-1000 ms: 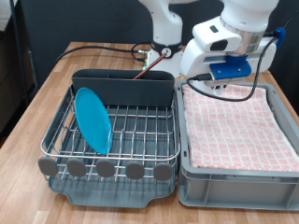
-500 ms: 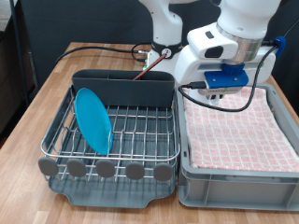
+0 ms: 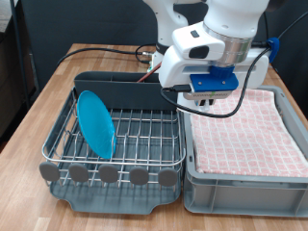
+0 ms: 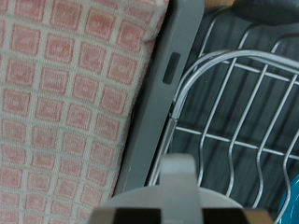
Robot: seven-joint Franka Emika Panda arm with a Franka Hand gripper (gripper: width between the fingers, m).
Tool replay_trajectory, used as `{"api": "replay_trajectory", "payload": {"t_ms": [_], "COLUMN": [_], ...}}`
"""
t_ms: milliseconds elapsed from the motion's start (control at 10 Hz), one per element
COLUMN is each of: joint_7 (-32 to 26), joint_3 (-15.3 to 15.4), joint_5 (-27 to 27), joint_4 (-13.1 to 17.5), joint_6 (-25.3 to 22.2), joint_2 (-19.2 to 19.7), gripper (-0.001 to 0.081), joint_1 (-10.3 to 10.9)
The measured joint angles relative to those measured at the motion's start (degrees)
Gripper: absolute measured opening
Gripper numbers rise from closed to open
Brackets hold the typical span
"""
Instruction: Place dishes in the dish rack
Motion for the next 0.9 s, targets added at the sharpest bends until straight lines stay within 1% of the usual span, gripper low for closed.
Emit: {"api": "replay_trajectory", "payload": {"t_ms": [300, 500, 900], "joint_7": [0.73, 1.82, 0.84], "joint_3": [-0.06, -0.05, -0.35], "joint_5": [2.55, 2.85, 2.79], "joint_4": [7.12, 12.13, 12.04], "joint_6": [-2.56, -5.62, -5.2], "joint_2": [4.6, 7.8, 7.83], "gripper": [0.0072, 0.0072, 0.0072], "joint_1": [-0.51, -0.51, -0.91]}}
